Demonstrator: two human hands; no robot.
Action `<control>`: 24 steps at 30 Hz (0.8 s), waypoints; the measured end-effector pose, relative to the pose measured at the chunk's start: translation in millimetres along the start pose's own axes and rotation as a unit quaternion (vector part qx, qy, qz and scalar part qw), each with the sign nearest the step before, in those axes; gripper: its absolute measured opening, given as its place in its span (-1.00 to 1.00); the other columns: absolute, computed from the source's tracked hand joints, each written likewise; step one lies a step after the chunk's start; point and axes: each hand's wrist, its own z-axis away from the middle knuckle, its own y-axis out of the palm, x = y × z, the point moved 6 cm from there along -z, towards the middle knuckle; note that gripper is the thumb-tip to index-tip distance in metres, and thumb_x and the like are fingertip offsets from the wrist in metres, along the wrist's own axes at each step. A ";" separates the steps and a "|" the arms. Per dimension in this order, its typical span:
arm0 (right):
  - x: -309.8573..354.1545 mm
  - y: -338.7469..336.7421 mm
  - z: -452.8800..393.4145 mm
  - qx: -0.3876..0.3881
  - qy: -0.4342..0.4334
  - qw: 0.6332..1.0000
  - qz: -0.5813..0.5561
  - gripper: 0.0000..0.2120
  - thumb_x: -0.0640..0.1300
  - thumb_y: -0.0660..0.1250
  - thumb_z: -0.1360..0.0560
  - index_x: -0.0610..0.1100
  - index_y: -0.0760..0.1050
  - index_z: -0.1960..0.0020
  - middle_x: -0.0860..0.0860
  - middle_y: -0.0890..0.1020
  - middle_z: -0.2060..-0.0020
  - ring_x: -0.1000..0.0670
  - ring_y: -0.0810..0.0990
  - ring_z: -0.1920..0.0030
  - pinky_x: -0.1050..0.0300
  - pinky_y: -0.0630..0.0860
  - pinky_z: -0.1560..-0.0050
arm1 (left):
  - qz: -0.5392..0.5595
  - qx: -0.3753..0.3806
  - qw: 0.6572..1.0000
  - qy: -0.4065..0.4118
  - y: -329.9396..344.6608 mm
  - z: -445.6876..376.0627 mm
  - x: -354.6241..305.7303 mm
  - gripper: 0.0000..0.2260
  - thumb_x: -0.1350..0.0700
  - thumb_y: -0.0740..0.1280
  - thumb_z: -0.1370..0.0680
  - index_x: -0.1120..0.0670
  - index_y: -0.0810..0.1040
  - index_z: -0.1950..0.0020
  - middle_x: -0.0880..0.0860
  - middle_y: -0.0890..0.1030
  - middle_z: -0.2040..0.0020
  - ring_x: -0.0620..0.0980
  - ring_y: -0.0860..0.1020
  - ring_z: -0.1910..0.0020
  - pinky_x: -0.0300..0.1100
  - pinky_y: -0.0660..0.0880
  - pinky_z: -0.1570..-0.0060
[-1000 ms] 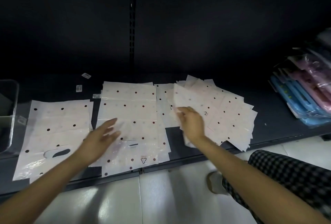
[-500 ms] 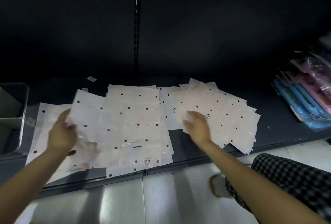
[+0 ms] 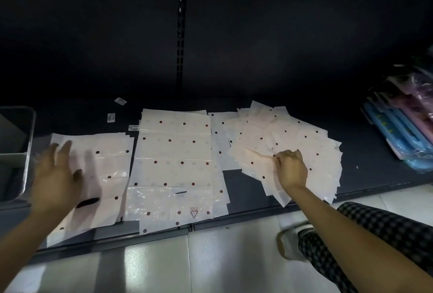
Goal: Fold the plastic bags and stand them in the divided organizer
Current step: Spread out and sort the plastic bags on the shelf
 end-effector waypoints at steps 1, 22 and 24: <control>6.9 -3.0 1.3 -0.013 -0.013 1.000 -0.022 -0.76 -0.16 0.17 -0.59 -0.18 0.61 -0.06 -0.07 0.62 0.02 -0.10 0.50 -0.08 0.16 0.39 0.27 | 0.006 -0.002 0.999 0.036 -0.4 2.4 -13.7 -0.44 0.38 0.33 -0.47 0.21 0.26 -0.44 0.33 0.26 -0.41 0.37 0.24 -0.36 0.33 0.34 -0.20; 143.8 -6.1 32.7 0.217 -0.087 0.829 -0.508 -0.77 -0.13 0.28 -0.56 -0.13 0.56 -0.19 0.06 0.57 -0.17 0.05 0.51 -0.24 0.17 0.41 -0.31 | 0.415 0.199 0.866 -0.198 50.5 54.4 -63.4 -0.35 0.29 0.43 -0.45 0.01 0.23 -0.45 0.24 0.60 0.04 0.09 0.57 0.30 -0.10 0.54 0.24; 143.6 7.8 30.3 0.241 -0.088 0.841 -0.475 -0.71 -0.12 0.28 -0.56 -0.13 0.50 -0.27 0.01 0.50 -0.28 0.04 0.47 -0.27 0.08 0.40 -0.34 | 0.321 0.211 0.909 -0.163 57.2 59.0 -64.0 -0.33 0.28 0.43 -0.46 0.03 0.19 -0.47 0.19 0.61 0.21 0.05 0.56 0.40 -0.15 0.53 0.29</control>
